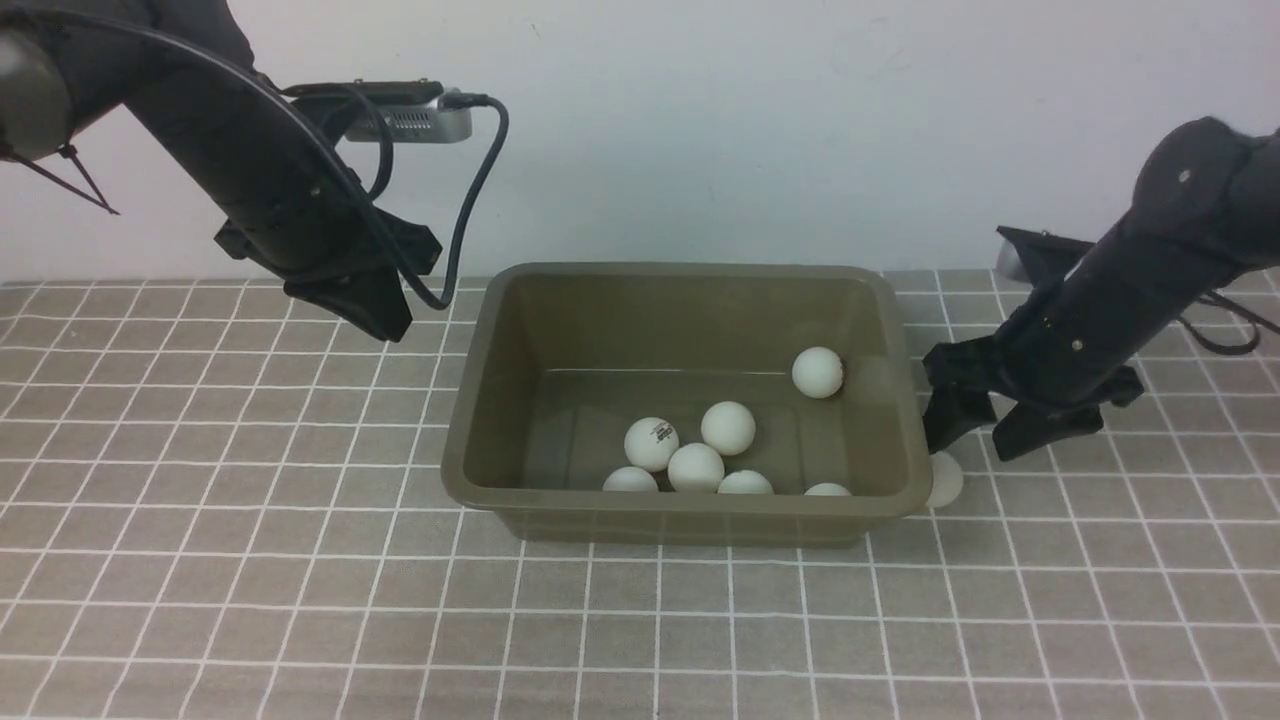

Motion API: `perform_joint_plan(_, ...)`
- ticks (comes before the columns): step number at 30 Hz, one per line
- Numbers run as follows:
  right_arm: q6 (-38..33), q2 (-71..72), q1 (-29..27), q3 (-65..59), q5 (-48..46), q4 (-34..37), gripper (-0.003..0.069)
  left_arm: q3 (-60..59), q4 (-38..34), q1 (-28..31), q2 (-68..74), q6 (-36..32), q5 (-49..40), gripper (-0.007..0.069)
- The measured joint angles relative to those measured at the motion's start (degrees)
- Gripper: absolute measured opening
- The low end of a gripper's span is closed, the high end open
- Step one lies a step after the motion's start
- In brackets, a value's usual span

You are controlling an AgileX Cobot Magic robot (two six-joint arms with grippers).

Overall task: Put the table tennis balls into the box on the grey coffee tablecloth.
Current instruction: 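Reach for and grasp a ping pong ball on the table, then release the ping pong ball into the bin and lift the gripper away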

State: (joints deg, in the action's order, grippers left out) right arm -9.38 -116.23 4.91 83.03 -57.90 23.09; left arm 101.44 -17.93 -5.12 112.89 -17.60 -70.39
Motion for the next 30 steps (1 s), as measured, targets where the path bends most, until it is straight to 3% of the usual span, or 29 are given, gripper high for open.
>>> perform_joint_plan(8,0.48,-4.01,0.71,0.00,2.17,0.14,0.0513,0.00,0.13,0.00,0.00,0.00,0.00,-0.0005)
perform_joint_plan(11,2.30,-4.20,0.71,0.06,2.30,-1.85,0.0435,0.00,0.58,0.00,0.00,0.13,0.00,-0.0005)
perform_joint_plan(13,3.86,-4.26,0.71,0.06,1.82,-4.35,0.0337,0.00,0.62,0.00,0.00,0.18,0.00,-0.0005)
perform_joint_plan(19,8.01,-0.29,-1.48,0.99,-3.50,-10.98,0.0351,0.00,0.84,0.00,0.00,0.18,0.00,-0.0005)
perform_joint_plan(25,4.00,9.92,0.76,2.25,-2.43,-2.83,0.0351,0.00,0.76,0.00,0.00,0.18,0.00,-0.0005)
perform_joint_plan(30,-2.31,9.28,10.15,2.81,3.17,2.78,0.0351,0.00,0.20,0.00,0.00,0.18,0.00,-0.0005)
